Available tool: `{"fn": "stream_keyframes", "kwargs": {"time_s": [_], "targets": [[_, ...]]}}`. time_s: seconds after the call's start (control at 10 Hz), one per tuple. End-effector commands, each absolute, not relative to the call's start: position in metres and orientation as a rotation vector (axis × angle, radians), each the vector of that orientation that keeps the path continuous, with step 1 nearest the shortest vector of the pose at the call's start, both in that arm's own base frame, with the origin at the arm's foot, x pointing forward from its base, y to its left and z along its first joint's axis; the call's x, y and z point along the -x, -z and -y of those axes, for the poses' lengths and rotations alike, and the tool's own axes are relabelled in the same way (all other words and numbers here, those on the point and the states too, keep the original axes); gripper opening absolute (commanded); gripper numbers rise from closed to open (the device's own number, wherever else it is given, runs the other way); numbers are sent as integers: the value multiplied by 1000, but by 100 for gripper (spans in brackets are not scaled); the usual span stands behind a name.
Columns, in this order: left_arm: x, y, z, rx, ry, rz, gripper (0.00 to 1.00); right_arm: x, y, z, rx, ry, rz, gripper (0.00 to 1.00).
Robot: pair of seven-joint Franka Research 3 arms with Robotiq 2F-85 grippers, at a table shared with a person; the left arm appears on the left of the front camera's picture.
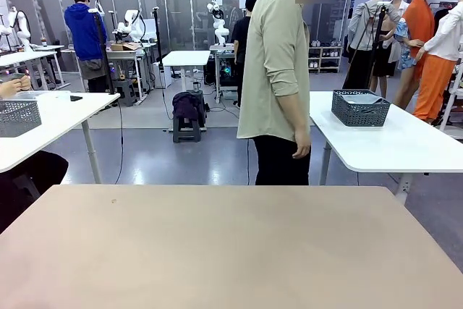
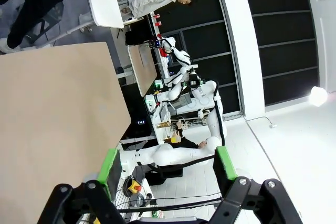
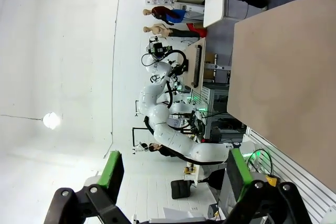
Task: Fold the towels and place them in the basket.
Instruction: Stack the folded Towel with hook on the right side of the table.
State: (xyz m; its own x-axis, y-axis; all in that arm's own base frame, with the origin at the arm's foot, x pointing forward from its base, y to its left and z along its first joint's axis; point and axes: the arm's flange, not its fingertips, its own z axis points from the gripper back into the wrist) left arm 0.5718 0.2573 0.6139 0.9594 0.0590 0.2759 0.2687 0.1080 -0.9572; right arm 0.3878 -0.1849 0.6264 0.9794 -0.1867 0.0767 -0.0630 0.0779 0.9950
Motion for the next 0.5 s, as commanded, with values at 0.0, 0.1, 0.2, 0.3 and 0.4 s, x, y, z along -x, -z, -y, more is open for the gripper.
{"fn": "stream_keyframes", "kwargs": {"time_s": [0.0,0.1,0.2,0.3,0.4], "targets": [[-572,-614,-256,1463,161,273,90,-388,-626,184,-1496,89,198,100],[-572,-614,-256,1463,161,273,90,-388,-626,184,-1496,89,198,100],[-572,-614,-256,1463,161,273,90,-388,-626,184,-1496,89,198,100],[-572,-614,-256,1463,161,273,90,-388,-626,184,-1496,89,198,100],[-572,-614,-256,1463,161,273,90,-388,-626,184,-1496,89,198,100]]}}
